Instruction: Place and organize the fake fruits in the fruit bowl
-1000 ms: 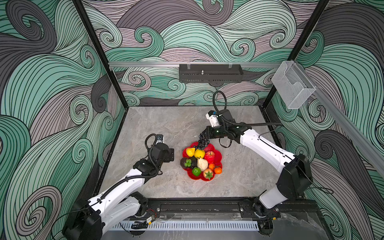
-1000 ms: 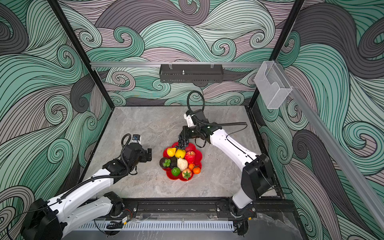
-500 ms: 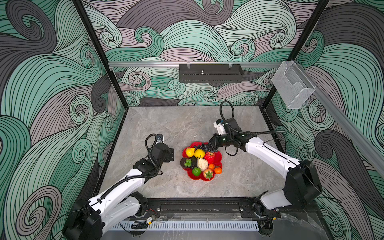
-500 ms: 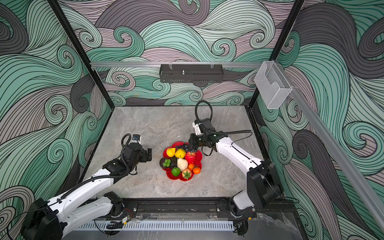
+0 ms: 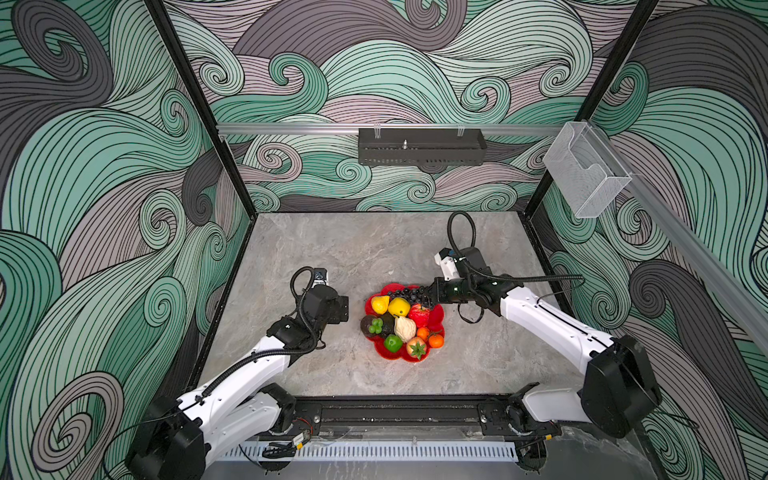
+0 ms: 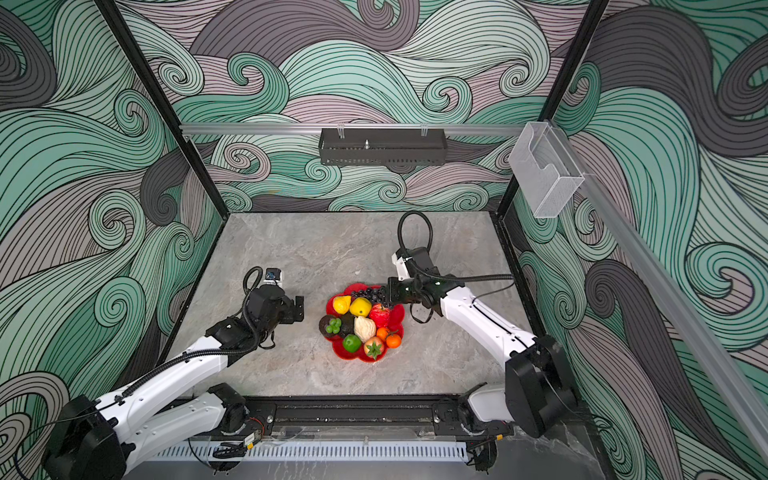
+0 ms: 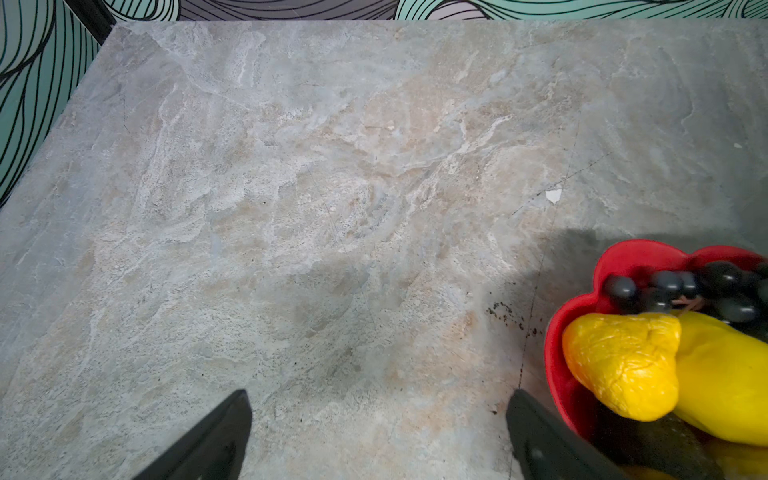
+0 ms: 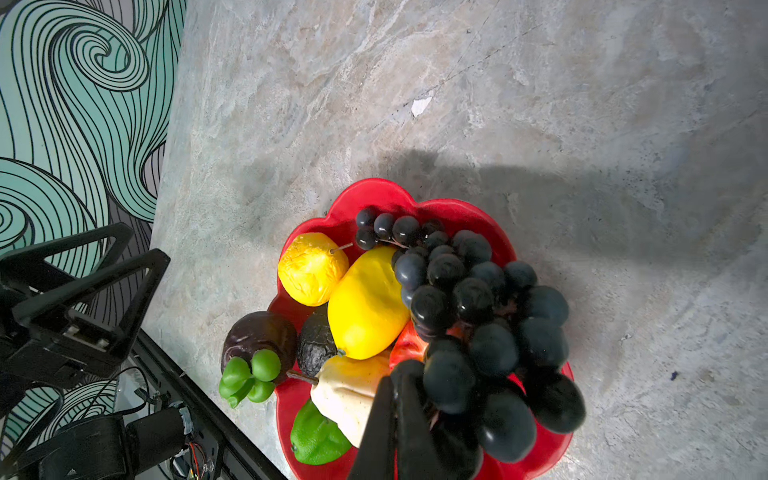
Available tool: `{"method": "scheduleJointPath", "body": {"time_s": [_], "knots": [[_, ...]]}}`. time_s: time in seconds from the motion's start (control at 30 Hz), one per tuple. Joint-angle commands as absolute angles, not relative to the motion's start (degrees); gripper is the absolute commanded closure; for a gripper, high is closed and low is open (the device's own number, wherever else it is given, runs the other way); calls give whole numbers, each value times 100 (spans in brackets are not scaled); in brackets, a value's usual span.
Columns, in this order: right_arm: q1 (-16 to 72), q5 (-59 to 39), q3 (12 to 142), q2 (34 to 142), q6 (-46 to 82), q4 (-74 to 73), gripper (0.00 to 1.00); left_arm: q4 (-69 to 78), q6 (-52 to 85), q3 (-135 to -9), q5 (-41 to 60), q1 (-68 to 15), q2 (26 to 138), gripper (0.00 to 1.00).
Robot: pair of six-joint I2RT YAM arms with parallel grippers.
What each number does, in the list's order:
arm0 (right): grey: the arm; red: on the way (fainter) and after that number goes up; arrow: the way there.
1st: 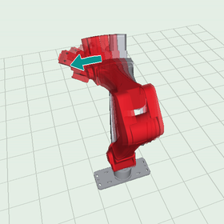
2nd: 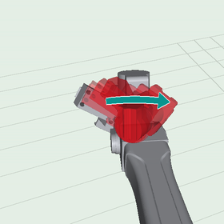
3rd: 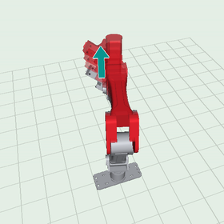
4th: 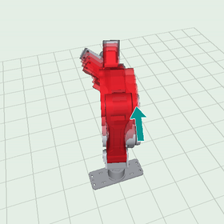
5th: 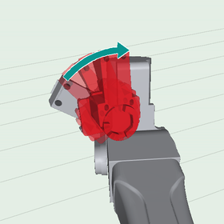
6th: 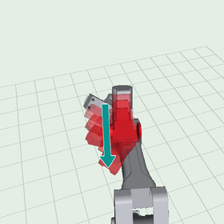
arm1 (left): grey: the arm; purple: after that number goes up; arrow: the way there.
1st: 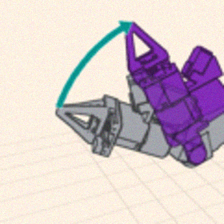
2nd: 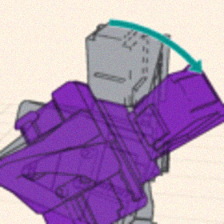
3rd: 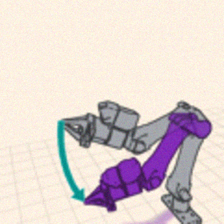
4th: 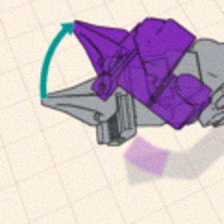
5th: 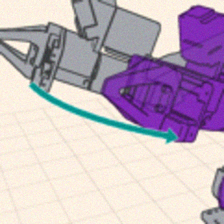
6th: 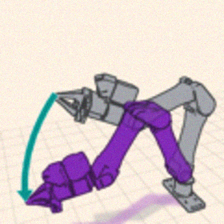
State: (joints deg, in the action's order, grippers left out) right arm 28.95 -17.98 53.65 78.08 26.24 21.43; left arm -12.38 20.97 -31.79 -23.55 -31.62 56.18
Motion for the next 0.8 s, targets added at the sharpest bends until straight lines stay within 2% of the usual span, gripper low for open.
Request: {"method": "scheduleJointPath", "body": {"time_s": [0.0, 0.2, 0.77], "knots": [[2875, -1767, 5152, 7650, 2723, 2170, 94, -1283, 2145, -3389, -2373, -3120, 5669, 2], [2878, -1767, 4893, 7526, 2768, 2153, 89, -1283, 2151, -3393, -2357, -3122, 5687, 2], [2880, -1285, 4913, 6996, 2538, 2561, 62, -1290, 2144, -3375, -2443, -3125, 5634, 2]]}}
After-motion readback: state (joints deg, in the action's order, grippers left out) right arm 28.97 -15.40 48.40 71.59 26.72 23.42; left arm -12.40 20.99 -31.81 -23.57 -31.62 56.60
